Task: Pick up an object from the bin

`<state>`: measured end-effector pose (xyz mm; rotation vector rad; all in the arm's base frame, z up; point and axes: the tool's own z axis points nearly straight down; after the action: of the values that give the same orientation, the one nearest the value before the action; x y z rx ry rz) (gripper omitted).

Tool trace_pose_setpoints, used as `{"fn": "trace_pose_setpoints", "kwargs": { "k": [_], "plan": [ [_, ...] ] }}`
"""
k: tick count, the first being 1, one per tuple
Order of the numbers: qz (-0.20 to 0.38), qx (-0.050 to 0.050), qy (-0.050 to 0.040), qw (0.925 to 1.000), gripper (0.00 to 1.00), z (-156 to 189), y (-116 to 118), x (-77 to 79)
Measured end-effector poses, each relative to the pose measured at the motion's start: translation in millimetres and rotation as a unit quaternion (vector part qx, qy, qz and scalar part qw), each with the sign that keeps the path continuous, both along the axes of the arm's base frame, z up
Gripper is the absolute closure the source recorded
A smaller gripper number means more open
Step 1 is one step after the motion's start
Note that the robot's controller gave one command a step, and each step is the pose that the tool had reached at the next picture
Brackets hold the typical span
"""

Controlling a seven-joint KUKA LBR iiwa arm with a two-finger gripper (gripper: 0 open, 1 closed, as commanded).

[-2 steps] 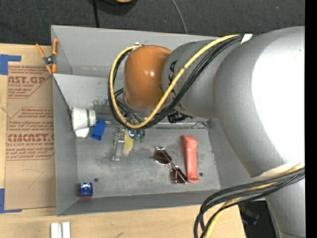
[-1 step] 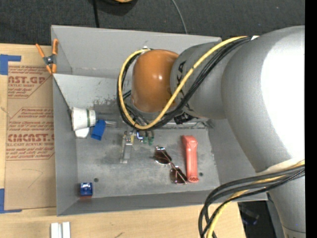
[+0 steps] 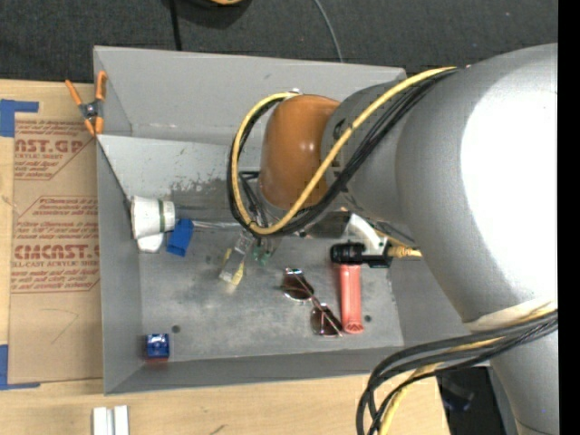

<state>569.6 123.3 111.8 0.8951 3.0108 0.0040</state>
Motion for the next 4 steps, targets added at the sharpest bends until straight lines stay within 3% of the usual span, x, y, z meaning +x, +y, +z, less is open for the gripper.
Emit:
{"fn": "trace_pose_setpoints", "kwargs": {
  "k": [1, 2, 3, 4],
  "plan": [
    [0.000, 0.000, 0.0001, 1.0000, 1.00, 0, 0, 0.0],
    [0.033, -0.001, -0.0027, 0.9994, 1.00, -1, 8, -12.0],
    [0.081, 0.000, -0.0007, 0.9967, 1.00, -2, 26, -40.5],
    [0.030, -0.001, 0.0042, 0.9995, 1.00, 38, 29, -50.6]
  ]
}}
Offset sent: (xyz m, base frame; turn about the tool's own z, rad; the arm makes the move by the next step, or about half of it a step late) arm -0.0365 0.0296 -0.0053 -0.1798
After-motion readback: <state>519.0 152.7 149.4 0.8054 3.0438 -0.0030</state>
